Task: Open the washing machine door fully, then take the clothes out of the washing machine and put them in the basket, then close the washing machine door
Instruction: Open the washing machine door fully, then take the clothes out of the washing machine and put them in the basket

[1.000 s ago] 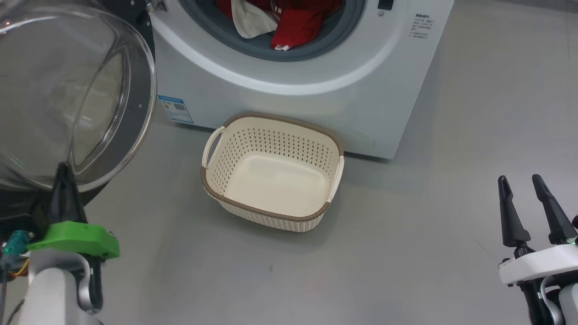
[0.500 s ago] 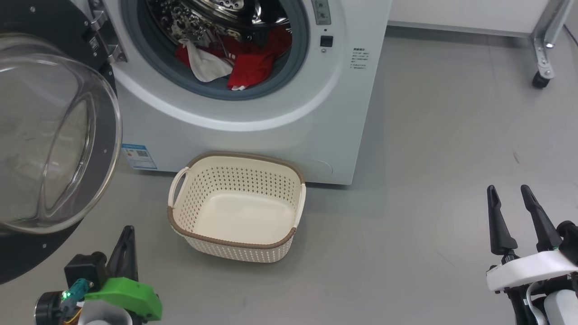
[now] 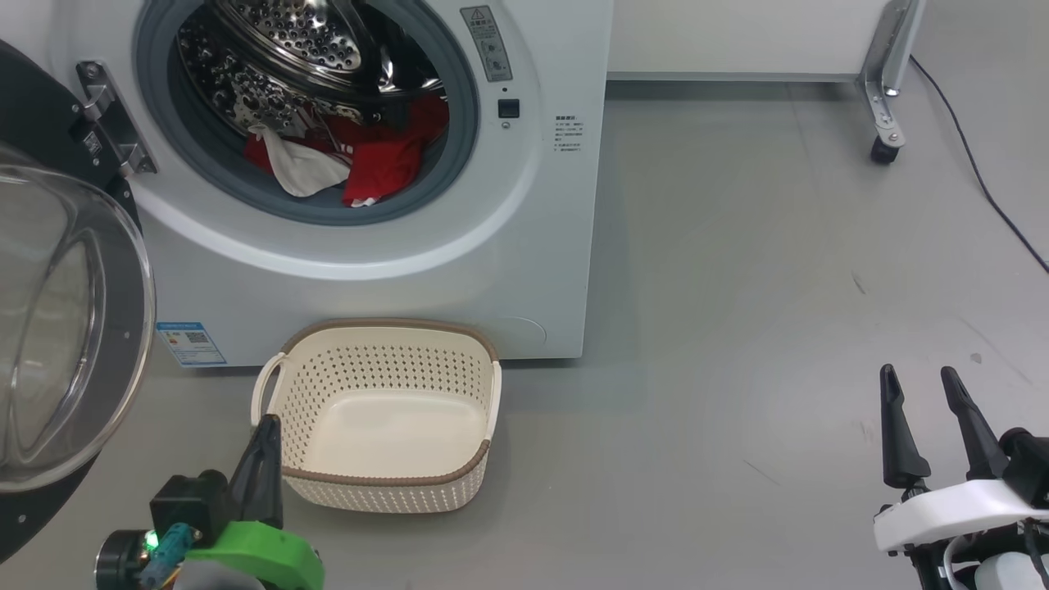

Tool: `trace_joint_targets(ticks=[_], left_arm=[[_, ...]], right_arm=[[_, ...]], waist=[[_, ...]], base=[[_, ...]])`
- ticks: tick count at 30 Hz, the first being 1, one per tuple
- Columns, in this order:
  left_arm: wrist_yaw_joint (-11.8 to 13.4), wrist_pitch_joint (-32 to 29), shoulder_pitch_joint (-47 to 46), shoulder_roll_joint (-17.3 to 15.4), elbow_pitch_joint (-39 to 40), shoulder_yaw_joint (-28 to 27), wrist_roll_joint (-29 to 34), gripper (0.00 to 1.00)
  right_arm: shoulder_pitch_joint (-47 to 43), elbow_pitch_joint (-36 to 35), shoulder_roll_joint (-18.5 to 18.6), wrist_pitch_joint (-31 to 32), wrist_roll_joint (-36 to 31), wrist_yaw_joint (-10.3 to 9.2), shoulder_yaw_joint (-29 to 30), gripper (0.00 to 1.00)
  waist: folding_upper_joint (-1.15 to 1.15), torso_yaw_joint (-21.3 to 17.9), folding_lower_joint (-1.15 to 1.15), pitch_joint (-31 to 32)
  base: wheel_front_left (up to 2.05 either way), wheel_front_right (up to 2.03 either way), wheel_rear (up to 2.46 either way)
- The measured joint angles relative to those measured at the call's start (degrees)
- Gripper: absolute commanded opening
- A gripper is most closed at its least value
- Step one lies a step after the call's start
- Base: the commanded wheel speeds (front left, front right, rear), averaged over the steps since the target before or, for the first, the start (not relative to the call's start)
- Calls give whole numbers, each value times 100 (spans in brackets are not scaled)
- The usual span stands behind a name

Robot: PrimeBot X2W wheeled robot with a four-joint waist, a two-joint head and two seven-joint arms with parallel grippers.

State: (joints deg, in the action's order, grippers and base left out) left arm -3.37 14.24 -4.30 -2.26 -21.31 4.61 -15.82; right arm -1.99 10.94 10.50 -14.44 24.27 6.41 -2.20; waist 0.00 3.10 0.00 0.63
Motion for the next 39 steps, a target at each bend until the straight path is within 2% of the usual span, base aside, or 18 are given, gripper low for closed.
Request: trace_joint_targets(ticks=[4, 5, 6, 11, 26, 39], left_arm=[[-48, 2, 88, -1, 131, 191, -41, 2], [-48, 2, 111, -4, 151, 313, -102, 45], [-48, 3, 119, -3, 154, 378, -151, 100], [-37, 3, 140, -7, 350, 487, -483, 100], [198, 3, 165, -7, 782, 603, -483, 100], [298, 4, 208, -9, 968, 753, -486, 100]], right_arm=[[-69, -11, -16, 0, -8, 0, 49, 100], [-104, -14, -23, 0, -23, 0, 111, 100], [-116, -14, -22, 0, -23, 0, 157, 100], [-195, -23, -27, 0, -25, 0, 236, 100], [-198, -99, -127, 0, -90, 7, 314, 100], [-198, -131, -141, 0, -181, 11, 328, 100]], waist=[[0, -121, 0, 18], [0, -167, 0, 10], [0, -181, 0, 3], [0, -216, 0, -21], [0, -246, 0, -94], [0, -211, 0, -156]], base=[[0, 0, 0], [0, 0, 0], [0, 0, 0], [0, 0, 0], [0, 0, 0], [0, 0, 0]])
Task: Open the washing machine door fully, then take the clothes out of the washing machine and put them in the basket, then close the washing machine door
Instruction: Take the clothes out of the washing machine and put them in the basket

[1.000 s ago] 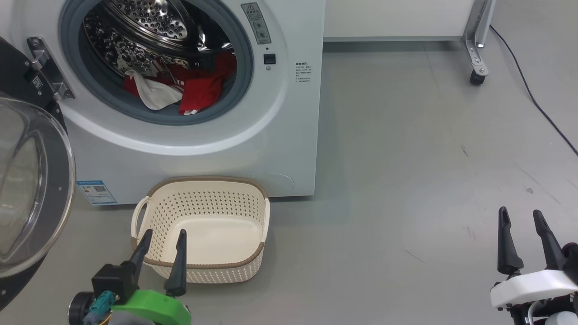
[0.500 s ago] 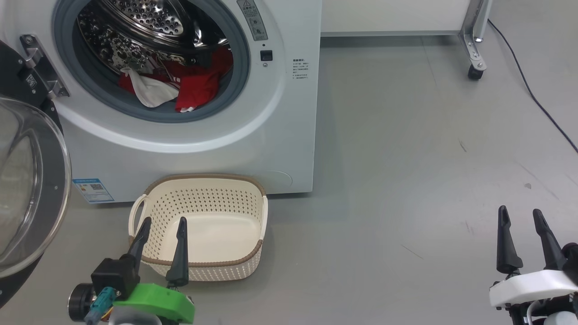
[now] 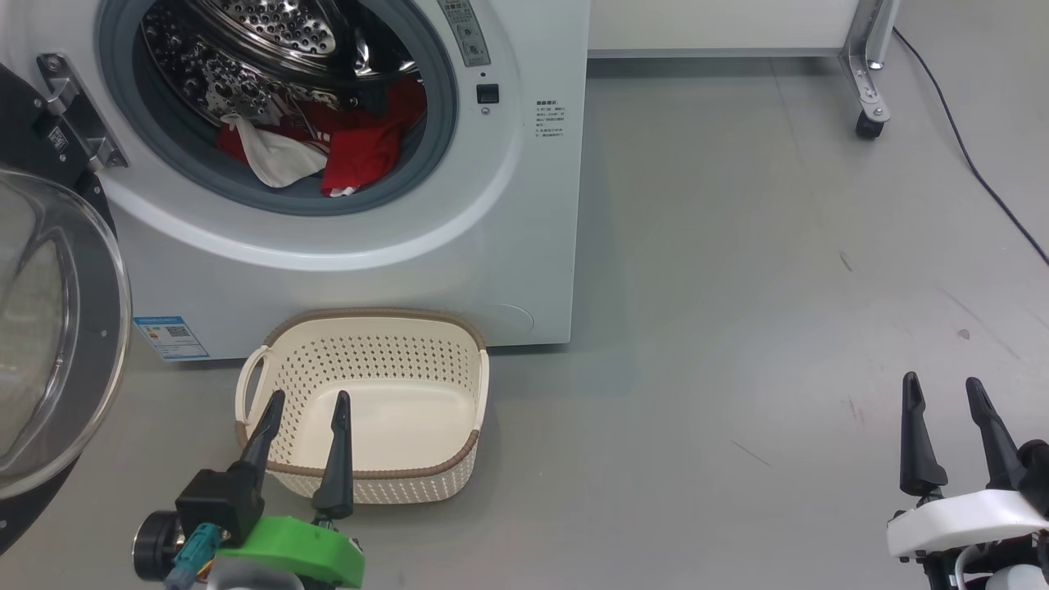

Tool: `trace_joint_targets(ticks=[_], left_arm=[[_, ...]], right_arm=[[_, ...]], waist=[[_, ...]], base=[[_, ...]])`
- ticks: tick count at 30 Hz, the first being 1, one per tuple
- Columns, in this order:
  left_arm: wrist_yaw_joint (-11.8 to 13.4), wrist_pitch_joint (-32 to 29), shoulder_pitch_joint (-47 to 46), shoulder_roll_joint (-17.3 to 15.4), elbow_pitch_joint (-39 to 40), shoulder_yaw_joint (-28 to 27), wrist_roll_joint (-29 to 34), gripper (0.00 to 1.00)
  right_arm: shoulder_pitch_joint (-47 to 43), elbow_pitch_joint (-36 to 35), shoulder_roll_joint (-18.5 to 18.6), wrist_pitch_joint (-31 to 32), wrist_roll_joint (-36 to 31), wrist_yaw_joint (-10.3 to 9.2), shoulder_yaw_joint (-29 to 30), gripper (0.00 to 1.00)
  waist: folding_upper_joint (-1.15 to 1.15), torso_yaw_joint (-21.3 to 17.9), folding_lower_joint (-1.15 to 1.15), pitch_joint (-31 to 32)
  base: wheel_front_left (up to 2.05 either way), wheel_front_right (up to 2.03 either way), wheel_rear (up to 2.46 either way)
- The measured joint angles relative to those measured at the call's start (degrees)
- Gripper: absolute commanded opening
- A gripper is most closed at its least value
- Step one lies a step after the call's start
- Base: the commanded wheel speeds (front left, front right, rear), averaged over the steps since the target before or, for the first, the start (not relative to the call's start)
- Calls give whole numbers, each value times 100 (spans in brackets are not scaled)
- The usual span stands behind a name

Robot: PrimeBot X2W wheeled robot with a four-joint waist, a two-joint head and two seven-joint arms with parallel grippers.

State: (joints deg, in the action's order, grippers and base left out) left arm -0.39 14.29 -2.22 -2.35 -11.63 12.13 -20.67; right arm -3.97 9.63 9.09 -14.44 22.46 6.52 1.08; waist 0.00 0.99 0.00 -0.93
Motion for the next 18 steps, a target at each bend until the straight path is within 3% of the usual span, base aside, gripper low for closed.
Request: trace_joint_targets(ticks=[18], left_arm=[[162, 0, 23, -1, 121, 123, -101, 100]], right_arm=[[0, -7, -10, 0, -92, 45, 4, 100]], waist=[[0, 56, 0, -41]], base=[[0, 0, 0]])
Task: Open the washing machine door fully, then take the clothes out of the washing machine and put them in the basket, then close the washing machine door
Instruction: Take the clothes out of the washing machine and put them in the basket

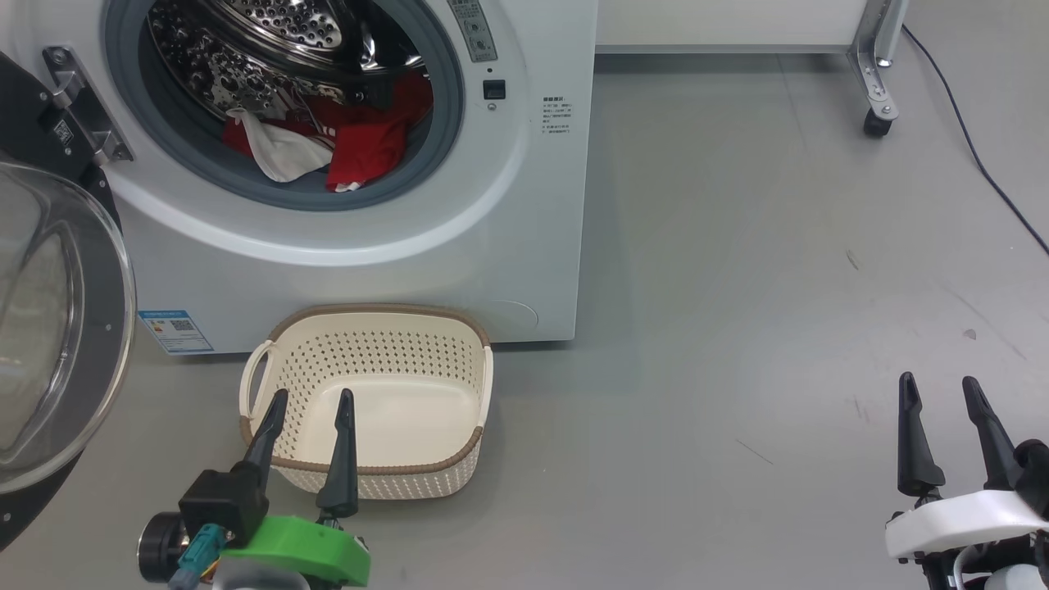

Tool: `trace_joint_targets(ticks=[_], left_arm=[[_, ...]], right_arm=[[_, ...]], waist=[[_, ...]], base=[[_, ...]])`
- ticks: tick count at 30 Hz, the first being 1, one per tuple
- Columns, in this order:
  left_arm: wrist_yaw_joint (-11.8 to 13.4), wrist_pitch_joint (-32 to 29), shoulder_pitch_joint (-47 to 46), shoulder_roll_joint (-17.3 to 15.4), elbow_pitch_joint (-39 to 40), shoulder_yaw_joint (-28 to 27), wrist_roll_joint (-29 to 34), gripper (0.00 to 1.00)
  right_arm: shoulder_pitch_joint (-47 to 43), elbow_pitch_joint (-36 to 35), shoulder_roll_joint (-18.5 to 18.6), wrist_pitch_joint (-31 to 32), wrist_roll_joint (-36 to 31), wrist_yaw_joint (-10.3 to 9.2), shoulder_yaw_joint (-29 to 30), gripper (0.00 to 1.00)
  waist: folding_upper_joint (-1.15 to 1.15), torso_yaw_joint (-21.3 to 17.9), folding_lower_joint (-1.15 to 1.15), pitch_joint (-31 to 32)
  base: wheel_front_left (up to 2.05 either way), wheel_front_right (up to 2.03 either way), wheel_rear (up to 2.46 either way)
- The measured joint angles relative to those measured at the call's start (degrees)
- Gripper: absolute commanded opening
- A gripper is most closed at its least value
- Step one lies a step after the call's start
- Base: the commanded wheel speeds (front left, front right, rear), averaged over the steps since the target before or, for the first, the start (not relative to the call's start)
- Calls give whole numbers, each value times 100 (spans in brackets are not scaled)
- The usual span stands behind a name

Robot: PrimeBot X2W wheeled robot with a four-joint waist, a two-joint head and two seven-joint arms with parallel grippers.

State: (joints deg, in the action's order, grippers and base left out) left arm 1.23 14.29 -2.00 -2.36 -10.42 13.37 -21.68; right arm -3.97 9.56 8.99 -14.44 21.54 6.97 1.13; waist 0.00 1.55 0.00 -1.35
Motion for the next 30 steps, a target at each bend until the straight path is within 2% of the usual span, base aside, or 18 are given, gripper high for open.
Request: trace_joint_targets(ticks=[10, 13, 16, 30], left_arm=[[8, 15, 1, 0, 48, 24, -100, 100], [-115, 15, 5, -5, 164, 148, -263, 100], [-123, 15, 5, -4, 267, 137, -470, 100], [-136, 15, 30, -4, 288, 70, -443, 100]], right_arm=[[1, 0, -1, 0, -1, 1, 0, 100], [1, 2, -4, 0, -1, 1, -1, 100], [1, 3, -8, 0, -1, 1, -2, 100], [1, 15, -12, 0, -26, 1, -24, 100]], waist=[[0, 16, 0, -5], [0, 17, 0, -6], [0, 18, 0, -9], [0, 51, 0, 3]], base=[[0, 0, 0], [5, -5, 0], [13, -13, 0], [49, -49, 0]])
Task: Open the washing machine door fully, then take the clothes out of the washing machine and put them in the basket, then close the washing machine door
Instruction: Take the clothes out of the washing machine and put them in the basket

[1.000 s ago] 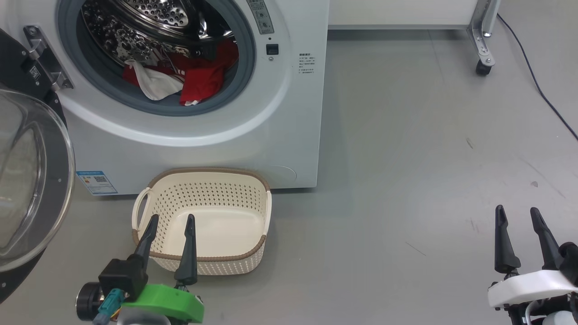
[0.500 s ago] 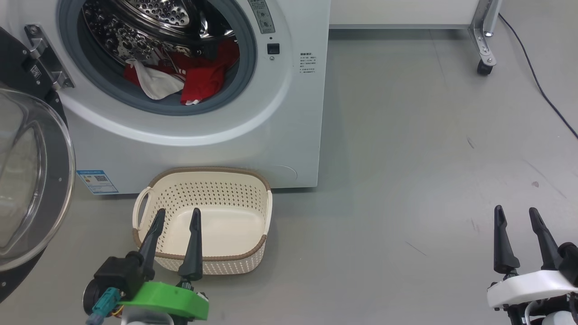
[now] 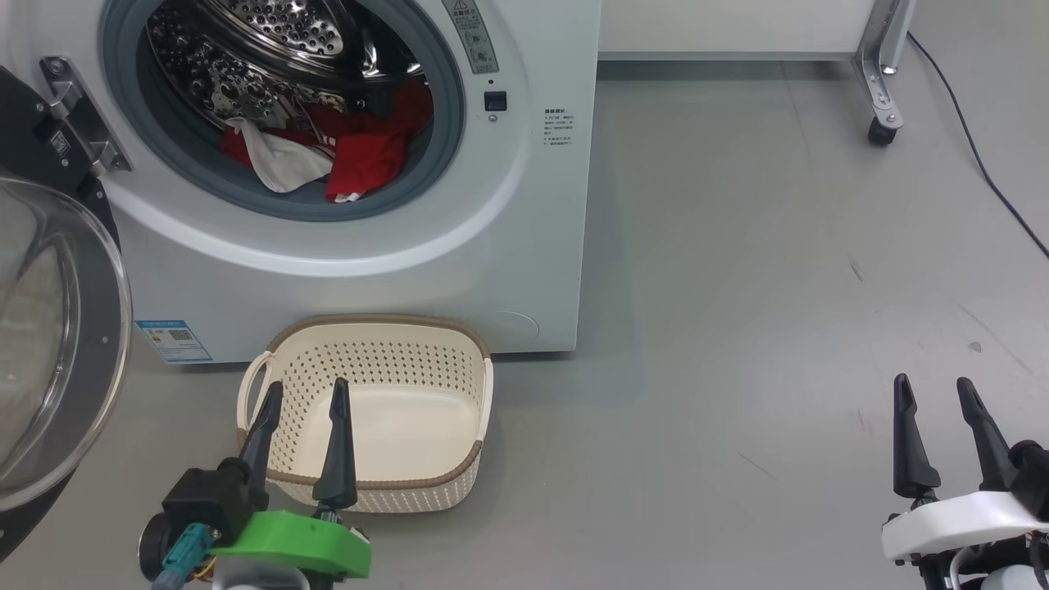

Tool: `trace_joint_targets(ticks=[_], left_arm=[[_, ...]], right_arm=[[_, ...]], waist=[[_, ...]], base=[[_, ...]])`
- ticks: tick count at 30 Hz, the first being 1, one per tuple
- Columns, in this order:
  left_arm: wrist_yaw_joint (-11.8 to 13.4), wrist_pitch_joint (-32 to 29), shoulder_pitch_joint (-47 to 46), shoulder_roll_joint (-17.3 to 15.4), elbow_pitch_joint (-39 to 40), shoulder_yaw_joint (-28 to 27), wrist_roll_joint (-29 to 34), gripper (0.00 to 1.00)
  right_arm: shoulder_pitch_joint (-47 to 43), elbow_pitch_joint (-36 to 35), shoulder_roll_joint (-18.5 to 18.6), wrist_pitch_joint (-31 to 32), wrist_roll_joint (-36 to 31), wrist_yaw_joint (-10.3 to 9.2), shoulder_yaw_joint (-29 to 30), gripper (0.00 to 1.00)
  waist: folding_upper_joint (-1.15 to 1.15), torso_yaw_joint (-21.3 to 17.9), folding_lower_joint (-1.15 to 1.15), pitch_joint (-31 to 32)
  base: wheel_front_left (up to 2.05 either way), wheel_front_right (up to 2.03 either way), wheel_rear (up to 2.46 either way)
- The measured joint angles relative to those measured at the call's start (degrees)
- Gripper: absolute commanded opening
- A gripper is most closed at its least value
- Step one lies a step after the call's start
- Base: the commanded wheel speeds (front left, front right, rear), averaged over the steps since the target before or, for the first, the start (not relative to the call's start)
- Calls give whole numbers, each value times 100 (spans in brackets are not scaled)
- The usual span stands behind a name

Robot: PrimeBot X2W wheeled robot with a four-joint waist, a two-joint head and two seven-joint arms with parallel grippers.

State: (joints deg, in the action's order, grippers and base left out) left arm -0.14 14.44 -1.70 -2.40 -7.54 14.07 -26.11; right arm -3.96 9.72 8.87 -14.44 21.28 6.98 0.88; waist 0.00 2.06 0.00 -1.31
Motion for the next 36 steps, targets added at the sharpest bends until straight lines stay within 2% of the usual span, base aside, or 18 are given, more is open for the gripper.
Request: trace_joint_targets(ticks=[9, 14, 36], left_arm=[[11, 0, 56, 1, -24, -62, 9, 100], [189, 0, 59, -1, -68, -132, 274, 100], [246, 0, 59, -1, -73, -52, 271, 100]], right_arm=[[-1, 0, 2, 0, -19, 1, -4, 100], [-1, 0, 3, 0, -19, 1, -5, 100], [2, 0, 2, 0, -15, 1, -32, 100]], waist=[[0, 42, 0, -20], [0, 77, 0, -52], [0, 114, 0, -121]], base=[[97, -97, 0], [118, -118, 0], [65, -65, 0]])
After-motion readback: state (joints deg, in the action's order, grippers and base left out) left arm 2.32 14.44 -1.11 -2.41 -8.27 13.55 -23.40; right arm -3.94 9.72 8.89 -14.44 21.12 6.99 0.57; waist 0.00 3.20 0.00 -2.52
